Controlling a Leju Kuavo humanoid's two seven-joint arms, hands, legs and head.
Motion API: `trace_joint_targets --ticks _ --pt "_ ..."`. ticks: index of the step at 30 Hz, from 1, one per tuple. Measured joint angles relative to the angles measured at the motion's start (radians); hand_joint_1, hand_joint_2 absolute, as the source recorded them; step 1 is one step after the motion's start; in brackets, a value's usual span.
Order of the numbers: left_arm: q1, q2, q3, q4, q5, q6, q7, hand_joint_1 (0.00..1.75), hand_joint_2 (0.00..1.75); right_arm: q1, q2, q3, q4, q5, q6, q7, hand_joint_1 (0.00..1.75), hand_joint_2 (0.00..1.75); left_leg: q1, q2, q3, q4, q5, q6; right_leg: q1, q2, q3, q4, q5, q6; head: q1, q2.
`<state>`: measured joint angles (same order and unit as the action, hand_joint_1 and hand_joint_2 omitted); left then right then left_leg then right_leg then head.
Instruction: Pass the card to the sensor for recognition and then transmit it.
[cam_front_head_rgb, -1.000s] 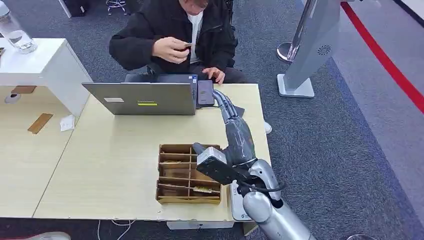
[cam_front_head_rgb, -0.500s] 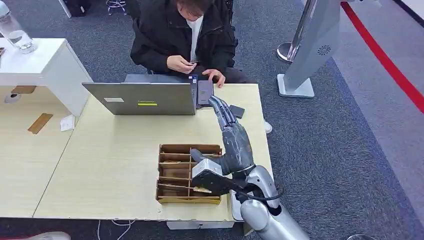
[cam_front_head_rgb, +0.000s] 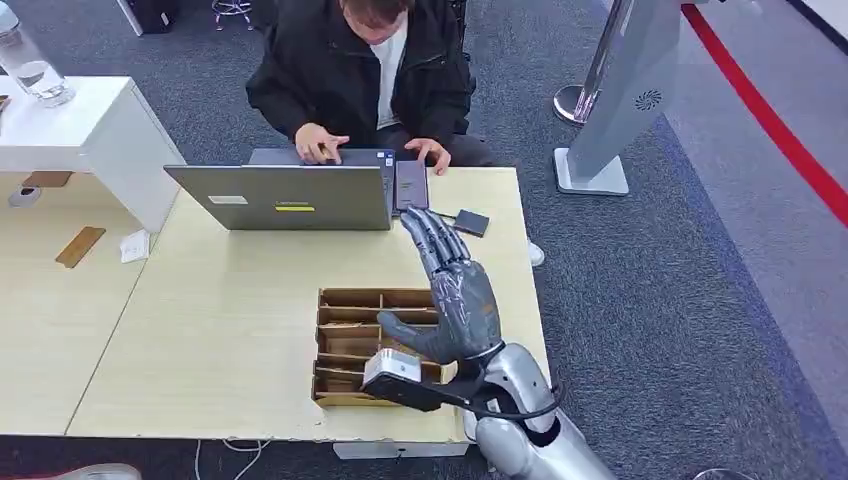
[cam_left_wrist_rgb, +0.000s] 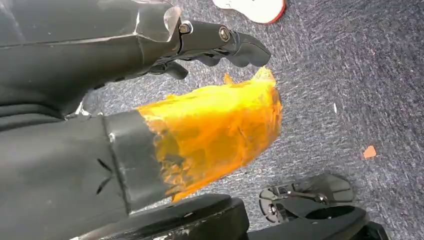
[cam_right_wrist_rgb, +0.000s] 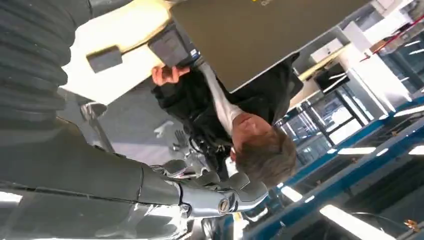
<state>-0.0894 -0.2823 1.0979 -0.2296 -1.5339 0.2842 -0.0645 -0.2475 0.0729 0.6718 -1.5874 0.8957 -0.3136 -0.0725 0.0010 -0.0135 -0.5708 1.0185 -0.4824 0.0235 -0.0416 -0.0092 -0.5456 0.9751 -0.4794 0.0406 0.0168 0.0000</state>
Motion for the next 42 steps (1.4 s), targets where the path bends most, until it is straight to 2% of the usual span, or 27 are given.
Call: trace_joint_targets --ticks 13,21,30,42 --pt "0.000 0.000 -0.001 0.000 -0.004 -0.005 0.010 0.00 0.00 -0.007 -0.016 0.050 0.044 0.142 -0.020 0.036 0.00 1.75 0.000 0.000 0.000 0.000 0.000 0.000 0.000 0.000 0.000 0.000 0.000 0.000 0.000 0.000" --pt "0.000 0.000 -0.001 0.000 -0.005 -0.006 0.010 0.00 0.00 -0.010 -0.020 0.062 0.059 0.151 -0.022 0.040 0.00 1.75 0.000 0.000 0.000 0.000 0.000 0.000 0.000 0.000 0.000 0.000 0.000 0.000 0.000 0.000" --pt "-0.002 0.000 -0.010 0.000 -0.013 -0.013 0.017 0.00 0.00 -0.035 -0.026 0.100 0.111 0.239 -0.017 0.078 0.00 1.75 0.000 0.000 0.000 0.000 0.000 0.000 0.000 0.000 0.000 0.000 0.000 0.000 0.000 0.000" --pt "-0.002 0.000 -0.018 0.000 -0.015 -0.017 0.020 0.00 0.00 -0.052 -0.027 0.119 0.150 0.271 -0.006 0.096 0.00 1.75 0.000 0.000 0.000 0.000 0.000 0.000 0.000 0.000 0.000 0.000 0.000 0.000 0.000 0.000"
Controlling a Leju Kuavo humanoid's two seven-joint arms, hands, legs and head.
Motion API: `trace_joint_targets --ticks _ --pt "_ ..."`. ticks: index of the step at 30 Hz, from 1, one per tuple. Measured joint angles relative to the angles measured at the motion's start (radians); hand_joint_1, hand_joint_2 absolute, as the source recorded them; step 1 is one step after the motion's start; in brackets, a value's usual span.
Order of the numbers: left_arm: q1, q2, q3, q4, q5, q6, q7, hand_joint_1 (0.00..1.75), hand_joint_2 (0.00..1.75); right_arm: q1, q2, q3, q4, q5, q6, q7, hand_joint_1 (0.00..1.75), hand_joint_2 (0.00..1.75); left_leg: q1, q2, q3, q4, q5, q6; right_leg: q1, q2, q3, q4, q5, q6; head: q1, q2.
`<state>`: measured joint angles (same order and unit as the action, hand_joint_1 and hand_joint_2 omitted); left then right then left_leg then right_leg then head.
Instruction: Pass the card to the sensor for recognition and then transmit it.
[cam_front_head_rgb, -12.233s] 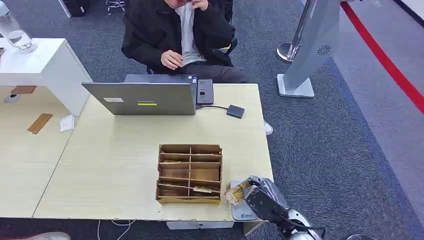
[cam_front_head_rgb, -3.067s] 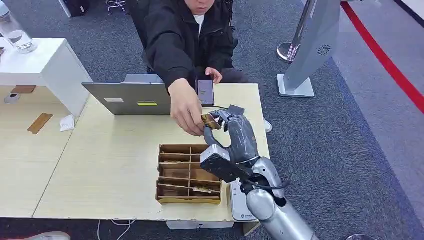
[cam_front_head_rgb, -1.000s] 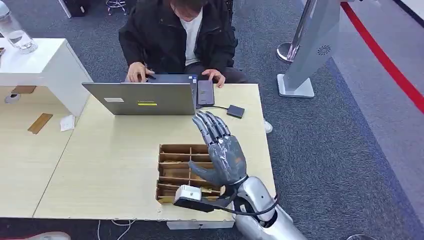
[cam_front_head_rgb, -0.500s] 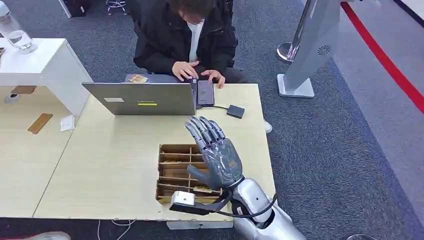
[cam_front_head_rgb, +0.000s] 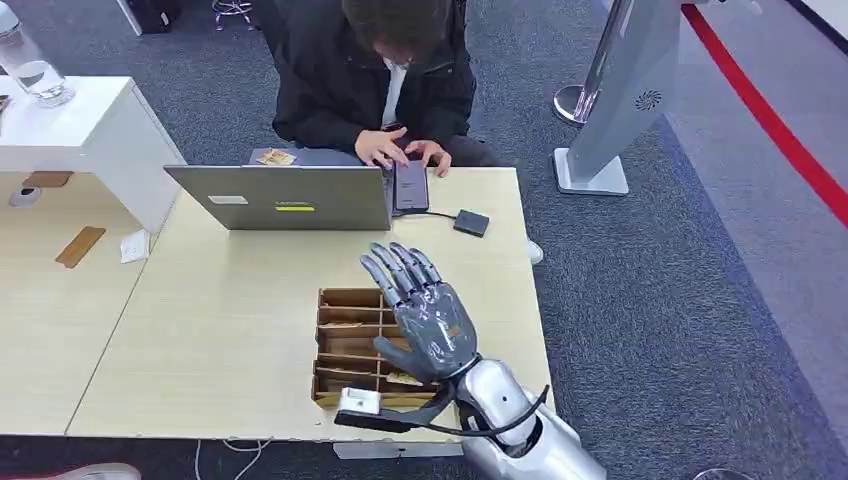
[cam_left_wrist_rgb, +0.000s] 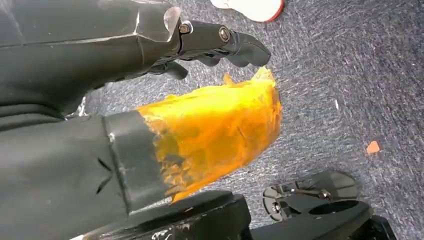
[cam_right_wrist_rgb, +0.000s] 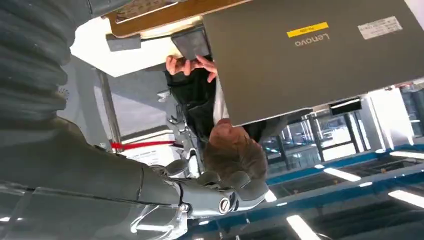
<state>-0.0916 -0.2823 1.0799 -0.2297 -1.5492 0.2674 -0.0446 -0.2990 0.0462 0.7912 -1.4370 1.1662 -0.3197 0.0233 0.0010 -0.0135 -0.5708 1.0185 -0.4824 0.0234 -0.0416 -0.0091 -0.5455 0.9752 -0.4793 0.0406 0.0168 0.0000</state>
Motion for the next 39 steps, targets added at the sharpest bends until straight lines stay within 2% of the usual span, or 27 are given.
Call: trace_joint_targets --ticks 23,28,39 --pt "-0.002 0.000 -0.019 0.000 -0.002 -0.005 0.007 0.00 0.00 -0.025 0.000 0.022 0.141 0.054 0.027 0.057 0.00 1.75 0.000 0.000 0.000 0.000 0.000 0.000 0.000 0.000 0.000 0.000 0.000 0.000 0.000 0.000" --pt "-0.003 0.000 -0.029 0.000 -0.002 -0.005 0.007 0.00 0.00 -0.025 0.000 0.022 0.155 0.054 0.029 0.058 0.12 1.75 0.000 0.000 0.000 0.000 0.000 0.000 0.000 0.000 0.000 0.000 0.000 0.000 0.000 0.000" --pt "-0.003 0.000 -0.033 0.000 -0.001 -0.006 0.007 0.00 0.00 -0.025 0.000 0.021 0.174 0.059 0.031 0.063 0.14 1.75 0.000 0.000 0.000 0.000 0.000 0.000 0.000 0.000 0.000 0.000 0.000 0.000 0.000 0.000"
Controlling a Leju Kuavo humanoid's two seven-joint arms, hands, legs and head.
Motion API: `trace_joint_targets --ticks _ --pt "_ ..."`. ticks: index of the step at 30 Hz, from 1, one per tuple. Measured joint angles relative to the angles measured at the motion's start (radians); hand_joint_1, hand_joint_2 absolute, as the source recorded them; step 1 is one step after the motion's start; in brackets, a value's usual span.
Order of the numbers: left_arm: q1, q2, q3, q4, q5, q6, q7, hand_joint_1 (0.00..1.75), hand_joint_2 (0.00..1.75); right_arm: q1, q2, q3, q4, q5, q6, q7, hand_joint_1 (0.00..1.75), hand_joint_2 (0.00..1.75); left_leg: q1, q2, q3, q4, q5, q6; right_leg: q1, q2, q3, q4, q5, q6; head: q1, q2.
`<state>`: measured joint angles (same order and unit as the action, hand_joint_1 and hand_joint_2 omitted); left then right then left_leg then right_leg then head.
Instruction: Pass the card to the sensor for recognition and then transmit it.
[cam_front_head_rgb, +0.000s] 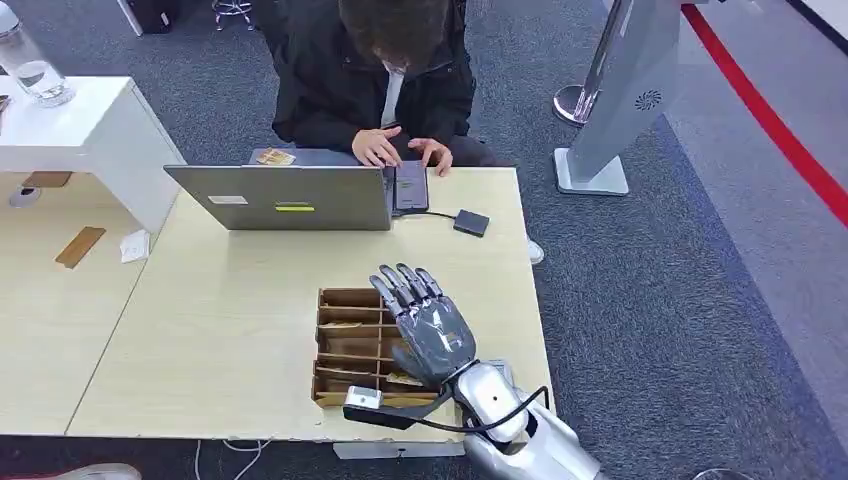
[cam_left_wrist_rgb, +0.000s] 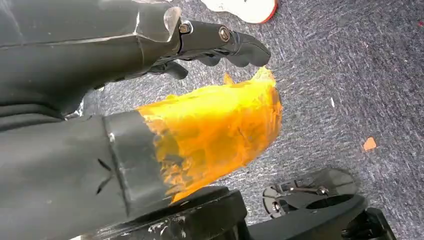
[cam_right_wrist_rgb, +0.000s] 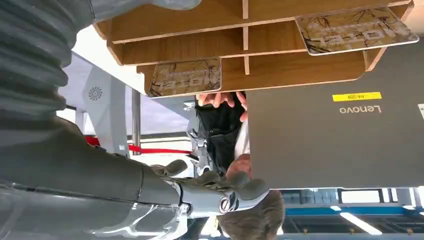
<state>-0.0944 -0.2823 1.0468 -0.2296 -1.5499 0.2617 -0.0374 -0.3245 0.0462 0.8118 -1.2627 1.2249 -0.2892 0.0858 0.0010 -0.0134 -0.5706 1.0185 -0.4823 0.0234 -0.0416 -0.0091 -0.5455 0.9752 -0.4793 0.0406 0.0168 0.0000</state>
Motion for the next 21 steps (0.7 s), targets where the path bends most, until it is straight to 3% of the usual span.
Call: trace_joint_targets --ticks 9,21 --pt "0.000 0.000 0.000 0.000 0.000 0.000 0.000 0.00 0.00 0.000 0.000 -0.004 0.000 0.001 0.002 0.002 0.14 1.75 0.000 0.000 0.000 0.000 0.000 0.000 0.000 0.000 0.000 0.000 0.000 0.000 0.000 0.000" --pt "-0.002 0.000 -0.005 0.000 -0.002 -0.002 0.004 0.00 0.00 -0.019 0.000 -0.023 0.014 -0.005 0.016 0.008 0.30 1.75 0.000 0.000 0.000 0.000 0.000 0.000 0.000 0.000 0.000 0.000 0.000 0.000 0.000 0.000"
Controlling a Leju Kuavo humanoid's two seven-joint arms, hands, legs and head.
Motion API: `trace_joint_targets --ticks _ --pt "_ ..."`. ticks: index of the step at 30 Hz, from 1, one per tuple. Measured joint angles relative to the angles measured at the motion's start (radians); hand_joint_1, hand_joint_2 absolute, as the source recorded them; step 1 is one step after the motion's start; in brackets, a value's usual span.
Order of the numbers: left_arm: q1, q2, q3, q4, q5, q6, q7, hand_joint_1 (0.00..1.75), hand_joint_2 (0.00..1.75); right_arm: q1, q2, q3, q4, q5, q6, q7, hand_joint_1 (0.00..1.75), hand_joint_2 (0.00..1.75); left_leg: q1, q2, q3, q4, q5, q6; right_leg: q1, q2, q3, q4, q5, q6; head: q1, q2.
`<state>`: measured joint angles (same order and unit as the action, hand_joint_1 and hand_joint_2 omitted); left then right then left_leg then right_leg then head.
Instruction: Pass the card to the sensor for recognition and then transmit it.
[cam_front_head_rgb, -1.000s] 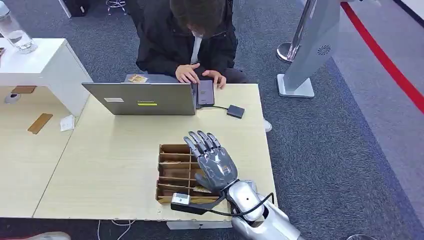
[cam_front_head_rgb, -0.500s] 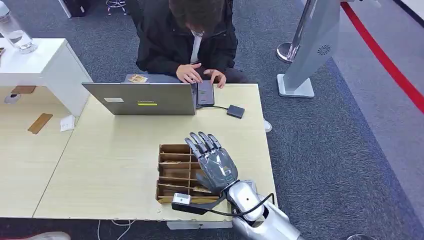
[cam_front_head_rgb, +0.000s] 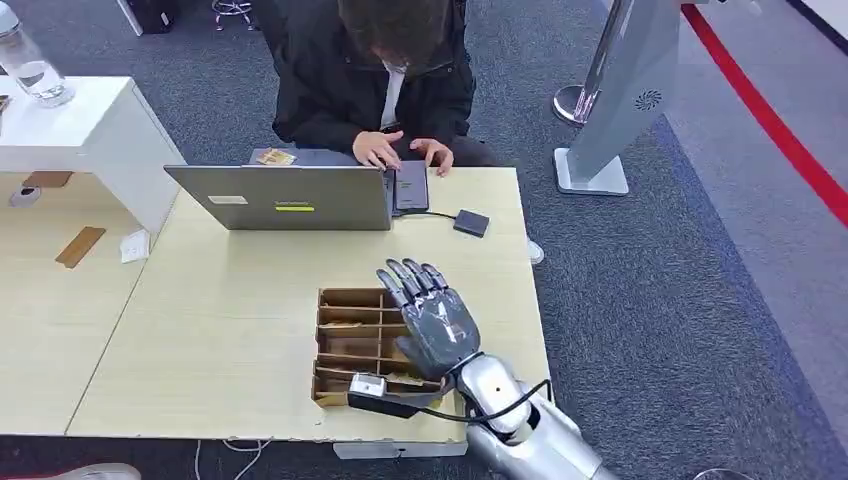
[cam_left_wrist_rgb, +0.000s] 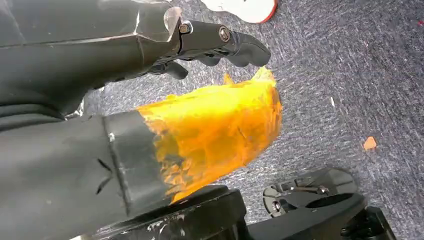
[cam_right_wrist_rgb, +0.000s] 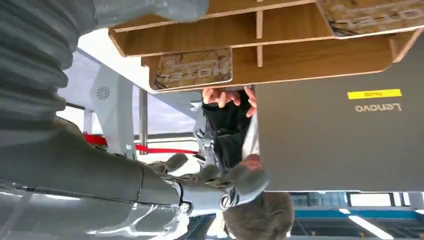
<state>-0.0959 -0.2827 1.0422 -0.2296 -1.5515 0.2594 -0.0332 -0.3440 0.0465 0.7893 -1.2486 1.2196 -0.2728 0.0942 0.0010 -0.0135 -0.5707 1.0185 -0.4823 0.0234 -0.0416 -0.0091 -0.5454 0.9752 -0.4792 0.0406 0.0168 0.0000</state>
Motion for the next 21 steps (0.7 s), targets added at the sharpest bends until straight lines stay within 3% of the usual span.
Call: trace_joint_targets --ticks 9,21 --pt "-0.001 -0.001 -0.007 0.000 0.000 -0.002 0.000 0.00 0.00 -0.020 0.004 -0.010 0.017 -0.002 0.003 0.000 0.44 1.75 0.000 0.000 0.000 0.000 0.000 0.000 0.000 0.000 0.000 0.000 0.000 0.000 0.000 0.000" --pt "-0.001 -0.001 -0.019 0.000 0.000 -0.002 0.000 0.00 0.00 -0.024 0.010 -0.023 0.029 -0.003 0.008 0.001 0.45 1.75 0.000 0.000 0.000 0.000 0.000 0.000 0.000 0.000 0.000 0.000 0.000 0.000 0.000 0.000"
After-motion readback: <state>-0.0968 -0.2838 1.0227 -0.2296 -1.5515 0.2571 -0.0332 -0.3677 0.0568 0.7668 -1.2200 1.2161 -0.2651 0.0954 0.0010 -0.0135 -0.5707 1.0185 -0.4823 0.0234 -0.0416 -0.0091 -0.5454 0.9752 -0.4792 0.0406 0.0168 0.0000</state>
